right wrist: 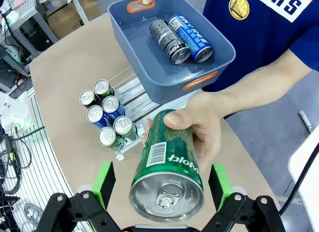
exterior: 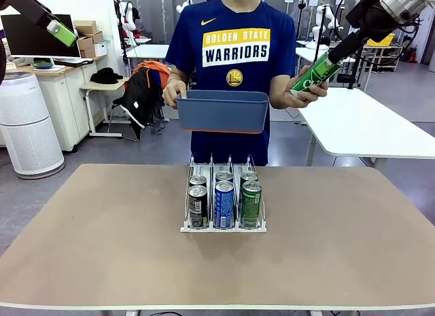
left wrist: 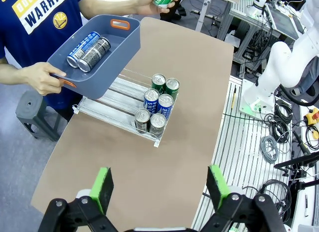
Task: Fill the beverage cans into the dispenser.
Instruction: Pick up the Sprite handed by the human, then place the picked Sprite in the line of the Automatic Can Dispenser with the same cans.
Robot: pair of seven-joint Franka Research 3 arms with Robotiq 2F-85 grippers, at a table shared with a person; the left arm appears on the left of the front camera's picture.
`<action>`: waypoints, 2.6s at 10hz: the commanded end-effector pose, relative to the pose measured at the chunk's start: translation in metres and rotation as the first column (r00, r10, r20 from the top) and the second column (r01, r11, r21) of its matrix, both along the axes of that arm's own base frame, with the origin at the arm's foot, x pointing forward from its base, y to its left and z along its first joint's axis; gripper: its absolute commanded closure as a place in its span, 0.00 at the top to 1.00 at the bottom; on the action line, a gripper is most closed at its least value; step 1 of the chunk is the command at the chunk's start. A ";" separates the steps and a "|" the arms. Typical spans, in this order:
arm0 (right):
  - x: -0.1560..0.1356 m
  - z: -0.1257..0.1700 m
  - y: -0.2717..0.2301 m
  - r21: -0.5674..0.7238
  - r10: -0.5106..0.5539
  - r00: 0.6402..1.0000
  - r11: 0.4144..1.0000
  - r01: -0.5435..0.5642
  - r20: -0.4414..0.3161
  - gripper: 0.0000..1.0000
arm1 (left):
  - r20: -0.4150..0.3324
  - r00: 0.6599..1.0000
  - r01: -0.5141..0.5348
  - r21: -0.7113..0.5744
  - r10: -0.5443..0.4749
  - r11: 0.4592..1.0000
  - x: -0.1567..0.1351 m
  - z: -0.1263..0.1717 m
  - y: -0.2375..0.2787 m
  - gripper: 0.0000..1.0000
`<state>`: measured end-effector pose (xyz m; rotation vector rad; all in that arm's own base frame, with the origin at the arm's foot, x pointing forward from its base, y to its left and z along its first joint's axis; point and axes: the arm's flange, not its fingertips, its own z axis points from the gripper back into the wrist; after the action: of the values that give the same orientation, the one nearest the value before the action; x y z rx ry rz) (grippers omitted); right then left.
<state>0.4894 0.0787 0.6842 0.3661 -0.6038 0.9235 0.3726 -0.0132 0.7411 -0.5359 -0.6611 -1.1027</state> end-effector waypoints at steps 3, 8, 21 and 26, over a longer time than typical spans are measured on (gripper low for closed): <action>-0.001 0.001 0.000 0.000 0.000 1.000 1.000 0.000 0.003 1.00 | 0.001 1.000 0.000 -0.001 0.000 1.000 0.000 0.000 0.001 1.00; 0.000 0.000 0.002 0.005 -0.007 1.000 1.000 0.007 -0.009 0.00 | 0.001 1.000 0.000 -0.001 0.000 1.000 0.000 0.000 0.001 1.00; -0.002 -0.001 0.001 -0.004 0.012 1.000 1.000 -0.012 -0.021 0.00 | 0.001 1.000 0.000 -0.001 0.000 1.000 0.000 0.000 0.001 1.00; -0.002 -0.001 0.001 -0.004 0.012 1.000 1.000 -0.012 -0.021 0.00 | 0.001 1.000 0.000 -0.001 0.000 1.000 0.000 0.000 0.001 1.00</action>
<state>0.4880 0.0798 0.6824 0.3801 -0.5819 0.9282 0.3726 -0.0132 0.7410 -0.5359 -0.6610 -1.1027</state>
